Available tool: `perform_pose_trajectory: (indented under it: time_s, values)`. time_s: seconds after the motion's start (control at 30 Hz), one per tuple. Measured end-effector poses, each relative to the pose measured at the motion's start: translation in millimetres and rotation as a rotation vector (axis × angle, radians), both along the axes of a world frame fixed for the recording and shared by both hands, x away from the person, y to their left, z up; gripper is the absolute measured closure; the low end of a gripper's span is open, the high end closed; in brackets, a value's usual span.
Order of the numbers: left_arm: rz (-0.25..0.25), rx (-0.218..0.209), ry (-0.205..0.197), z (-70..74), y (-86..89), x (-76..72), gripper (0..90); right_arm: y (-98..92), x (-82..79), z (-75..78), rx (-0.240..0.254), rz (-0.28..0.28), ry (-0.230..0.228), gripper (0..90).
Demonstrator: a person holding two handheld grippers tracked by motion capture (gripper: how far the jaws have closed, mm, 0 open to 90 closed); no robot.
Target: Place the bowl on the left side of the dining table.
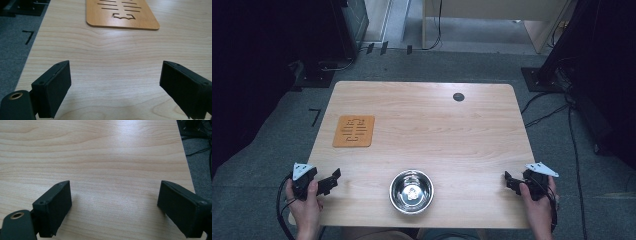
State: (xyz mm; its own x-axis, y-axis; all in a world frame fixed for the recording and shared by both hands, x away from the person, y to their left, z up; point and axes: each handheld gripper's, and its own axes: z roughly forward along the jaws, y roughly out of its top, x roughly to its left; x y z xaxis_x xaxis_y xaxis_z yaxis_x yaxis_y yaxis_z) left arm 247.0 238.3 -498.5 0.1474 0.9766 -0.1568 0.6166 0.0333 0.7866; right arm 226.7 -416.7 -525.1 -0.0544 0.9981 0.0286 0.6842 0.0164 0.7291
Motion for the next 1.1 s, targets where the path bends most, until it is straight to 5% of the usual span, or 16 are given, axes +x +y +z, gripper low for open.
perform_pose_trajectory:
  time_s: [1.1]
  values:
    - [-0.089, 0.016, -0.011, 11.7, -35.5, -3.6, 10.1, 0.0, 0.0, 0.0, 0.0, 0.0, 0.0, 11.4]
